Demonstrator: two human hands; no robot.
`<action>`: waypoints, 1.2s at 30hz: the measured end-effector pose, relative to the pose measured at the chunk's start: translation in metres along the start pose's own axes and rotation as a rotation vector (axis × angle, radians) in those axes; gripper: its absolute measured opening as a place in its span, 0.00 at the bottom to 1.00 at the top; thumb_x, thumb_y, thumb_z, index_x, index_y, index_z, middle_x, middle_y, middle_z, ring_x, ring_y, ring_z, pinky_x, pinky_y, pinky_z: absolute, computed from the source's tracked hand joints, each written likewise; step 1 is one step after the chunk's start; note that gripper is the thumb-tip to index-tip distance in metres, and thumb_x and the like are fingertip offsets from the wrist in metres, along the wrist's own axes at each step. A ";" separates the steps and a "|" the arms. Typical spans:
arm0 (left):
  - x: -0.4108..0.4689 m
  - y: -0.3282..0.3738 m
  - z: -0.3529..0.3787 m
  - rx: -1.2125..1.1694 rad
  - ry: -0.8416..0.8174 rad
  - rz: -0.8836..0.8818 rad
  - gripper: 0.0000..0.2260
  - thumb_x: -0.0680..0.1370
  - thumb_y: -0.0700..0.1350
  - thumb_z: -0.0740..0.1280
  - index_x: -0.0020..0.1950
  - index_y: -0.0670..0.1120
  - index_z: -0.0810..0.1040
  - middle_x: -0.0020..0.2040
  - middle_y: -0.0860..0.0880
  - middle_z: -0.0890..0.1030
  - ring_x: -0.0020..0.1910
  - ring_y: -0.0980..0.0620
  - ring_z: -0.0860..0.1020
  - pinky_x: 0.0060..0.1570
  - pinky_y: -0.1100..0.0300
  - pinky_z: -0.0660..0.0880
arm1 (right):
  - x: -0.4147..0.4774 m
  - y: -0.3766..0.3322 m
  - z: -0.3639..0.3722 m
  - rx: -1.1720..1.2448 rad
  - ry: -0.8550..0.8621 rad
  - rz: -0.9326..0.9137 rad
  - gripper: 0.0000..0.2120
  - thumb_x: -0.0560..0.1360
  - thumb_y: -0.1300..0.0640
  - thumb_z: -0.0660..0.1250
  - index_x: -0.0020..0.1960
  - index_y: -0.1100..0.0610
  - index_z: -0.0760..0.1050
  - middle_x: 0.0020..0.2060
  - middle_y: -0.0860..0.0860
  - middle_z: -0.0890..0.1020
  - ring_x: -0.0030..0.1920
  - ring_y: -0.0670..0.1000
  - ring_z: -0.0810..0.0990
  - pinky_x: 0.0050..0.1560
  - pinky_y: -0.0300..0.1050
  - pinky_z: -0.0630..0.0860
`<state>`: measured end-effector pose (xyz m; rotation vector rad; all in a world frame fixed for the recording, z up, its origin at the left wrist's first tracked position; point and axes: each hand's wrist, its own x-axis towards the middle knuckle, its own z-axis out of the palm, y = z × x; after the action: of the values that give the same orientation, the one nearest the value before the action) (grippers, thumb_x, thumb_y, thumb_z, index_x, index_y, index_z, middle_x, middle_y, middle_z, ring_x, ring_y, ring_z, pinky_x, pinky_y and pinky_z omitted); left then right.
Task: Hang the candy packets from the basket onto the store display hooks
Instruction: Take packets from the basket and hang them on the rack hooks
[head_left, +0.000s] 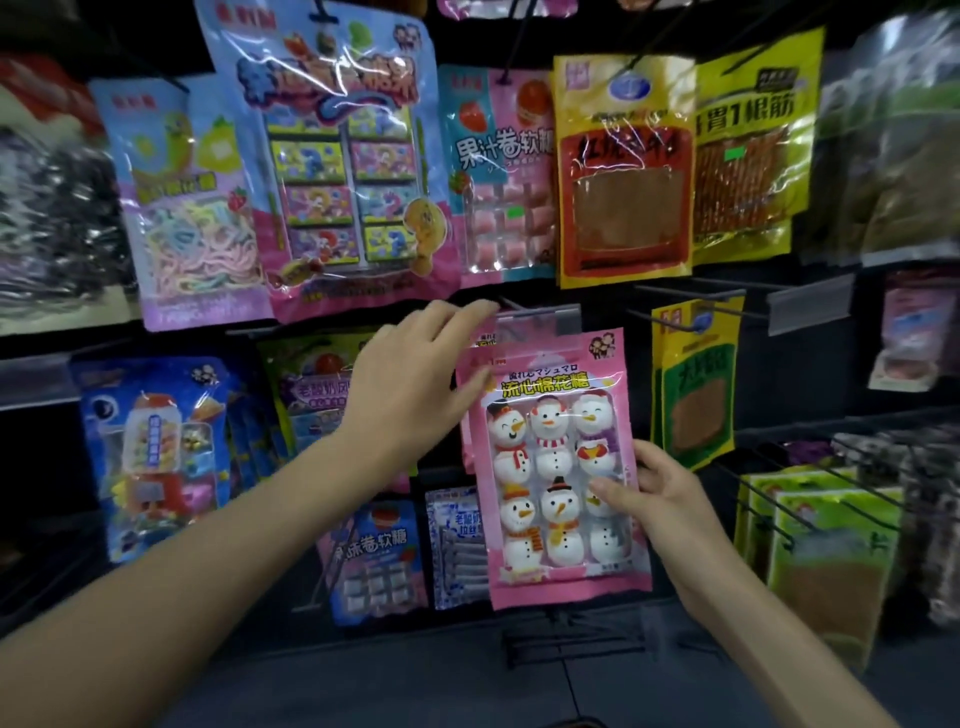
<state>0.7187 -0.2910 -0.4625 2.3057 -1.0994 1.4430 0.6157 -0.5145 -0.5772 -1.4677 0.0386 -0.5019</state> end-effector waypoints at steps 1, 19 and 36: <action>0.007 -0.004 0.001 0.055 0.004 0.077 0.26 0.79 0.51 0.74 0.76 0.50 0.73 0.59 0.49 0.81 0.52 0.47 0.81 0.45 0.53 0.75 | 0.001 -0.001 0.000 0.002 0.009 0.002 0.15 0.78 0.67 0.72 0.61 0.53 0.81 0.50 0.52 0.89 0.51 0.55 0.89 0.52 0.58 0.85; 0.038 -0.012 -0.008 -0.098 -0.046 0.058 0.10 0.84 0.52 0.66 0.60 0.52 0.85 0.53 0.55 0.82 0.52 0.52 0.80 0.55 0.47 0.74 | 0.007 -0.003 0.011 -0.008 0.028 -0.055 0.12 0.79 0.63 0.72 0.60 0.50 0.82 0.51 0.49 0.89 0.51 0.52 0.88 0.50 0.55 0.85; 0.008 -0.008 -0.002 -0.316 -0.028 -0.142 0.19 0.81 0.50 0.71 0.72 0.55 0.77 0.60 0.57 0.80 0.59 0.55 0.78 0.58 0.48 0.79 | 0.013 0.009 0.019 -0.004 0.033 -0.078 0.16 0.80 0.63 0.70 0.63 0.48 0.80 0.50 0.43 0.88 0.49 0.44 0.88 0.41 0.36 0.82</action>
<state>0.7247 -0.2885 -0.4533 2.1370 -1.0596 1.1000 0.6367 -0.5011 -0.5800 -1.4687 0.0082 -0.5899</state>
